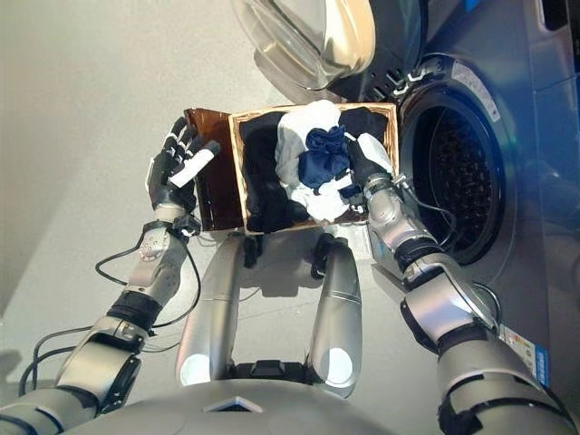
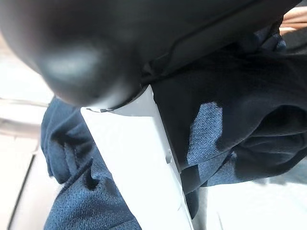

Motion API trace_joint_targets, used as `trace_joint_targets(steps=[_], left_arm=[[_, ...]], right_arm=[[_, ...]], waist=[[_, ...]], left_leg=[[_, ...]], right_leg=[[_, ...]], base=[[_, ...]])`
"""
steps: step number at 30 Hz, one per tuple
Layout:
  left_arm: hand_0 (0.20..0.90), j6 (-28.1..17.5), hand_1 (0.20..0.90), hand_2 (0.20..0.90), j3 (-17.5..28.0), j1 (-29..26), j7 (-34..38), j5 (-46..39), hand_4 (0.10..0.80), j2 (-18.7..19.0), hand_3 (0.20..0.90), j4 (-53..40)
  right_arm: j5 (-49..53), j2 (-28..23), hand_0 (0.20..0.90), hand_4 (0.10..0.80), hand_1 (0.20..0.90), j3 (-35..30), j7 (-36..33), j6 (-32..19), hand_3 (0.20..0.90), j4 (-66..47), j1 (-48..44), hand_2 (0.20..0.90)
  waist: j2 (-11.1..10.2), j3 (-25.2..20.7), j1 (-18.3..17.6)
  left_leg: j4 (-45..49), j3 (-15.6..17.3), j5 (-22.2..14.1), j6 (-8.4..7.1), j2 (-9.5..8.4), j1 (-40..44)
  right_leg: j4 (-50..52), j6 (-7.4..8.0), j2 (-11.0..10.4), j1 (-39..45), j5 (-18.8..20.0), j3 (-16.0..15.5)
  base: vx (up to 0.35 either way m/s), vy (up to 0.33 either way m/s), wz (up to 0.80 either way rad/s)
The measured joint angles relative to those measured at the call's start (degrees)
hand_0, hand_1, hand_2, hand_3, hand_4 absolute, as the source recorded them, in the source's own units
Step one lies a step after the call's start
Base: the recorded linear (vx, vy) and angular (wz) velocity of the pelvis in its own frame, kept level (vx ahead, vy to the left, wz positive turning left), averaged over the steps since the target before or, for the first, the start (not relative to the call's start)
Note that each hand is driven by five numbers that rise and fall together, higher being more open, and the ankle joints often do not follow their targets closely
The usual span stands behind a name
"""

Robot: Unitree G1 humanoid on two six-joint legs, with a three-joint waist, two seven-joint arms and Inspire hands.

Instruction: Pick up the clothes and place them into the washing machine

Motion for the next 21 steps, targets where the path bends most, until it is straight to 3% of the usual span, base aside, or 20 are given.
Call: trace_joint_targets(steps=[1, 9, 15, 21], left_arm=[[0.900, 0.00, 0.900, 0.900, -0.22, 0.02, -0.02, 0.00, 0.800, 0.00, 0.900, 0.04], [0.900, 0.50, 0.900, 0.900, -2.44, -0.04, -0.29, 0.01, 0.800, -0.35, 0.900, 0.16], [0.900, 0.58, 0.900, 0.900, -2.33, 0.13, -0.14, 0.00, 0.800, -0.78, 0.900, 0.55], [0.900, 0.61, 0.900, 0.900, -0.99, 1.30, -0.36, 0.00, 0.800, -1.21, 0.900, 2.33]], right_arm=[[-0.24, 0.04, 0.200, 0.300, 0.200, 0.01, -0.07, -0.01, 0.200, 0.51, -0.09, 0.200], [-4.41, 0.39, 0.200, 0.300, 0.200, -0.01, -2.60, 2.62, 0.200, 3.12, -1.48, 0.200], [-4.45, 1.01, 0.200, 0.300, 0.200, -0.03, -2.51, 3.74, 0.200, 3.28, -1.39, 0.200], [-5.41, 1.59, 0.200, 0.300, 0.200, 0.92, -1.33, 3.85, 0.200, 3.50, 0.59, 0.200]], waist=[[0.10, -0.07, 0.07], [1.18, -2.09, 0.27], [1.18, -2.10, 0.17], [1.14, -2.07, 0.03]], left_leg=[[0.05, 0.03, 0.00, 0.01, 0.00, -0.02], [0.00, 0.60, 0.02, 0.34, 0.10, -0.26], [-1.97, 1.02, 0.50, 1.27, 0.17, 0.83], [-9.51, 2.01, 1.84, 2.04, 0.26, 9.38]], right_leg=[[0.09, -0.06, -0.06, 0.01, -0.04, -0.02], [-0.15, 0.07, -0.58, 0.07, -0.25, -0.32], [-2.62, 2.00, -0.46, 1.21, 1.13, -0.27], [-11.51, 3.27, 0.25, 9.42, 4.33, 0.00]], base=[[0.049, 0.029, 0.06], [0.024, 0.025, 0.03], [0.028, 0.017, -0.02], [0.044, 0.000, -0.12]])
